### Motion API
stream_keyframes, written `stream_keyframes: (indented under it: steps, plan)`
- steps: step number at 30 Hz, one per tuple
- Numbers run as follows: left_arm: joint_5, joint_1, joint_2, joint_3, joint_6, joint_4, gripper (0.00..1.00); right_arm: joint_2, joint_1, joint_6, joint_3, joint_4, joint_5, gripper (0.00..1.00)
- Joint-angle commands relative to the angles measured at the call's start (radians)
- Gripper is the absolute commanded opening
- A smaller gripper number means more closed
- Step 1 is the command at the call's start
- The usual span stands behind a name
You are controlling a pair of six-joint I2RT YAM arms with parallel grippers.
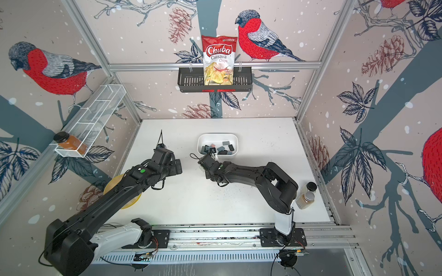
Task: Put the eraser in the storage box
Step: Pick up the eraser from the center of the board, then place the eraser in the storage box.
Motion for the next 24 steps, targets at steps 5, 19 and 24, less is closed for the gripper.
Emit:
stream_keyframes:
  steps: [5, 19, 24]
  plan:
    - [0.096, 0.000, 0.039, -0.012, -0.017, 0.019, 0.97, -0.105, -0.043, -0.046, 0.012, -0.039, 0.046, 0.12]
    - [0.111, -0.065, 0.124, -0.035, -0.096, 0.061, 0.97, -0.075, -0.206, -0.129, 0.153, -0.069, -0.092, 0.12]
    - [0.107, -0.094, 0.169, -0.030, -0.123, 0.074, 0.97, -0.019, -0.244, -0.149, 0.216, -0.088, -0.123, 0.12]
